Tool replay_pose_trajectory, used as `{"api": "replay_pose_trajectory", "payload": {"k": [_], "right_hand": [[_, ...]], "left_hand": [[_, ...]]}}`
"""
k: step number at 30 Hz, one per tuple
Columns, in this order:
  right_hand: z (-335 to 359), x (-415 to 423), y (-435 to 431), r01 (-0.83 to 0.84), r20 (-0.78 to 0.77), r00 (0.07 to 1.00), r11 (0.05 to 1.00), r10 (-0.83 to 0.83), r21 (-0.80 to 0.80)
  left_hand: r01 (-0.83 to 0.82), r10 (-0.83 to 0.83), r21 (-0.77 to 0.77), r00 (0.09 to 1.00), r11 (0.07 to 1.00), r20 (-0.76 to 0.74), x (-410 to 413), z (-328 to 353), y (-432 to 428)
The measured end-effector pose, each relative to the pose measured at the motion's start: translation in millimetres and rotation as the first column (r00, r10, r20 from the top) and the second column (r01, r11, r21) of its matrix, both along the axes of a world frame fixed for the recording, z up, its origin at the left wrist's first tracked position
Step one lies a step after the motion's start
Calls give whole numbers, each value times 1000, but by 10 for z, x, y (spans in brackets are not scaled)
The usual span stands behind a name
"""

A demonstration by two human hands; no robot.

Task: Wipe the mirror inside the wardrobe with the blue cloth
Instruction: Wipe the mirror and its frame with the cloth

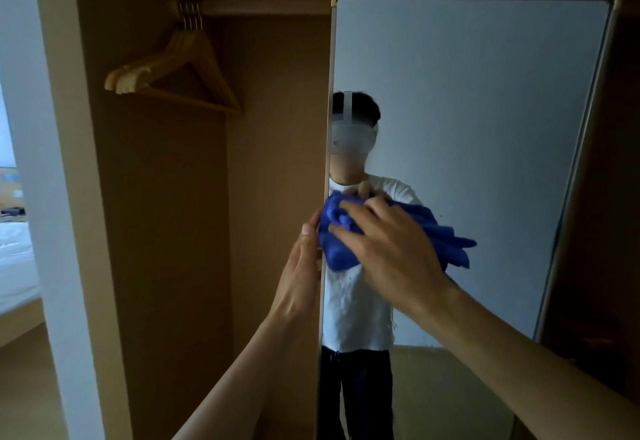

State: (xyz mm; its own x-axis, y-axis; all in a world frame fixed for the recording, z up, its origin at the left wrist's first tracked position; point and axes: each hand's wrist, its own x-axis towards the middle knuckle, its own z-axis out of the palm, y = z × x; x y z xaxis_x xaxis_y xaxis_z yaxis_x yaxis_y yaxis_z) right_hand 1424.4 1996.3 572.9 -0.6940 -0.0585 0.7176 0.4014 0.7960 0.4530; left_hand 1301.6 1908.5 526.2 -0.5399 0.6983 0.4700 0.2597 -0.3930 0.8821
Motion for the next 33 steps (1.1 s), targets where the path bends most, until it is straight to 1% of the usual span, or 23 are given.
{"api": "replay_pose_trajectory", "payload": {"k": [3,5,6,7,10,12,14,15,18,19,20,21,23,24,25,26,29,31,33], "right_hand": [[-442,49,-20,-58,135,989,998,58,-3],[-532,103,-2,-73,184,980,997,75,-22],[-482,116,24,-64,169,983,997,69,-32],[-380,111,47,-55,116,991,998,60,-40],[91,123,132,7,-117,993,999,-13,-54],[256,136,178,50,-166,985,998,-53,-26],[121,131,173,36,-132,991,999,-34,18],[-38,130,154,16,-89,996,1000,-14,24],[-552,206,120,-21,102,995,1000,20,15],[-617,243,130,-16,134,991,1000,18,-13],[-603,269,156,-14,124,992,999,19,-45],[-525,277,186,-15,74,997,997,20,-70],[-243,282,227,-9,-82,997,994,0,-112],[-74,297,244,7,-154,988,993,-25,-118],[62,317,265,25,-195,980,995,-44,-101],[132,336,287,32,-196,979,997,-46,-72],[-86,365,292,28,-57,998,1000,-28,5],[-415,389,274,22,37,999,1000,-22,1],[-624,437,291,-14,96,995,999,17,-31]], "left_hand": [[-19,19,10,1000,1000,8,9,-6,9],[-44,44,7,999,999,3,41,11,4],[-53,53,4,999,999,9,66,13,9],[-67,67,1,998,998,8,86,10,17],[-141,139,-20,986,990,-92,137,-14,38],[-186,181,-20,974,982,-139,155,-39,47],[-202,195,-28,969,979,-152,156,-66,59],[-203,196,-33,968,979,-155,152,-78,70],[-215,205,-41,963,976,-175,126,-110,121],[-222,212,-40,963,974,-168,124,-120,136],[-224,217,-34,965,974,-150,128,-134,148],[-226,221,-23,967,974,-125,137,-151,159],[-236,234,-13,967,972,-100,177,-201,186],[-242,240,-12,965,970,-105,206,-223,202],[-244,241,-12,964,970,-113,236,-242,215],[-245,242,-12,963,969,-117,260,-257,223],[-263,260,-13,960,965,-108,263,-329,260],[-269,265,-15,956,963,-125,252,-359,286],[-271,266,-29,957,962,-115,263,-374,309]]}}
